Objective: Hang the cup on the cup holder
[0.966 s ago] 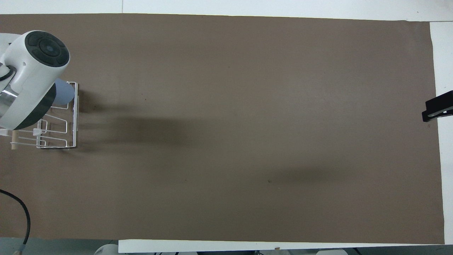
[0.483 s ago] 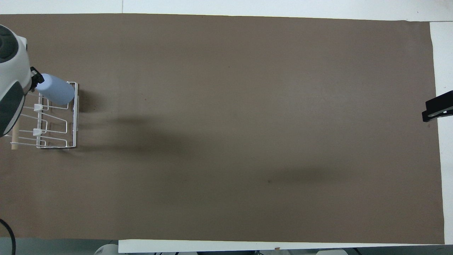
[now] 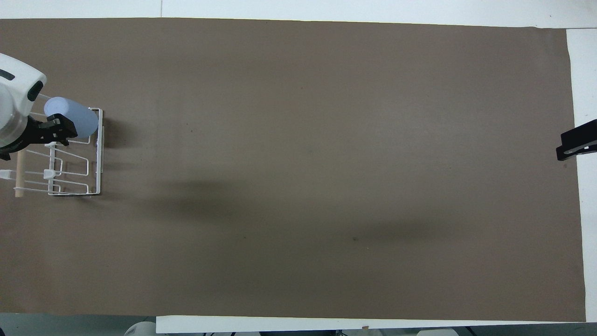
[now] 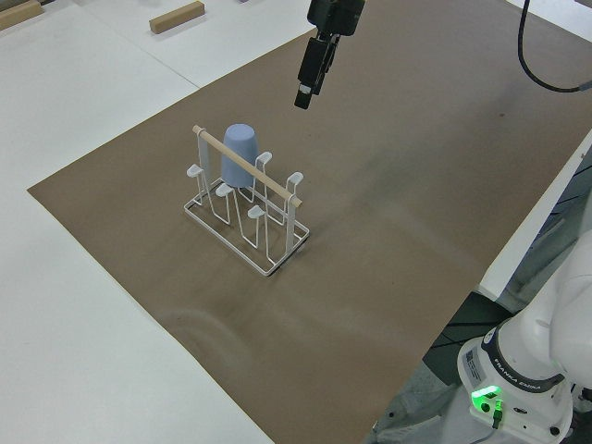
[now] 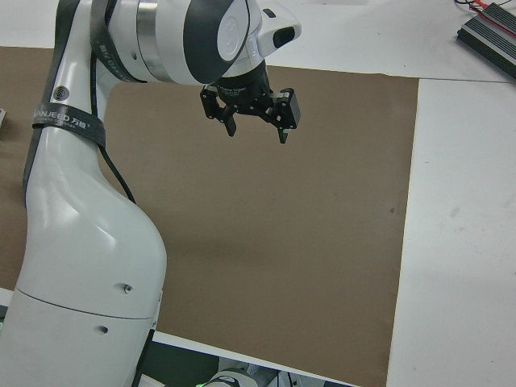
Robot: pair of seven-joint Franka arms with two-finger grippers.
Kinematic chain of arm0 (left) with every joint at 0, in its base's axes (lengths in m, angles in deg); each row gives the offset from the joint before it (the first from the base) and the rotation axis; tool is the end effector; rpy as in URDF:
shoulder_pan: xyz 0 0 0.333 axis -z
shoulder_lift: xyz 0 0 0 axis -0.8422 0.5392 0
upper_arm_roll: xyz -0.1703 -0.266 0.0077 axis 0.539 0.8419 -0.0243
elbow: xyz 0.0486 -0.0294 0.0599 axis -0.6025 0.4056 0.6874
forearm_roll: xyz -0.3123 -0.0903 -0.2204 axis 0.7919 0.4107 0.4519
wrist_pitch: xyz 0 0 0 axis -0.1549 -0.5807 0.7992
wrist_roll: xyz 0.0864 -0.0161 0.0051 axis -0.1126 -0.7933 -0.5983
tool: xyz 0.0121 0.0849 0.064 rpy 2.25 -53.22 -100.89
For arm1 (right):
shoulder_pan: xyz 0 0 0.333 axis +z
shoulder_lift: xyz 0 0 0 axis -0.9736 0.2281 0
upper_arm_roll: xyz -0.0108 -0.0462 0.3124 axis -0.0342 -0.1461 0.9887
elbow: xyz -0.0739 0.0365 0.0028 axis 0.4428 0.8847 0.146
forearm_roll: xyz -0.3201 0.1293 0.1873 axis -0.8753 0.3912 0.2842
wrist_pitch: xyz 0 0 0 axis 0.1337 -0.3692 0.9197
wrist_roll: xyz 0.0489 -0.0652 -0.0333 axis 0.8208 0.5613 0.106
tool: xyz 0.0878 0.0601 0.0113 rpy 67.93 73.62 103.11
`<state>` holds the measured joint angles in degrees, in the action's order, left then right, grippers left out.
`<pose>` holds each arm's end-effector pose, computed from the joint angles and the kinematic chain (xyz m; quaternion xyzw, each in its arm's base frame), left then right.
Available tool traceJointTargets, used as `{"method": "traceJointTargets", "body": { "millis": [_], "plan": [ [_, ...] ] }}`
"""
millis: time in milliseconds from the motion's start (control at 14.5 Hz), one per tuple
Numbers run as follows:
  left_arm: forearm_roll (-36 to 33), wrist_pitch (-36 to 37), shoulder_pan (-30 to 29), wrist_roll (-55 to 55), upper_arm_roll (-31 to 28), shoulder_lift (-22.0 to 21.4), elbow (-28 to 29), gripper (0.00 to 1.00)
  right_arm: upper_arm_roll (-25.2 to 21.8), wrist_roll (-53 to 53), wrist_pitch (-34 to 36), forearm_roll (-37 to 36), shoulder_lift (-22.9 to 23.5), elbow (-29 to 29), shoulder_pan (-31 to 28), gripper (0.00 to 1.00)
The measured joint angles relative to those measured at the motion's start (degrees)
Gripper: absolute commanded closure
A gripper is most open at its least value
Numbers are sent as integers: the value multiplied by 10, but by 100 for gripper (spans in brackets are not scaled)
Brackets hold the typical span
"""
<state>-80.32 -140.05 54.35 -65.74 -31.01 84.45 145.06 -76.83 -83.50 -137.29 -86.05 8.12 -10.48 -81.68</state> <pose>0.5234 -0.0643 0.5506 -0.9849 -0.0927 0.0255 0.1438 0.5210 -0.0533 0.6431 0.9947 -0.0431 -0.0888 0.0275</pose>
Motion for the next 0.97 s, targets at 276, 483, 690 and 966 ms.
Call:
{"method": "traceJointTargets", "body": {
  "millis": [276,483,690,966],
  "plan": [
    [87,68,65,-187,-124,-2,-54,0,0,0,0,0,0,0,0,1],
    [106,83,95,-201,-149,5,-79,0,0,0,0,0,0,0,0,1],
    [118,125,101,-201,-148,32,-141,0,0,0,0,0,0,0,0,1],
    [121,133,101,-202,-138,52,-164,0,0,0,0,0,0,0,0,1]
  ]
}}
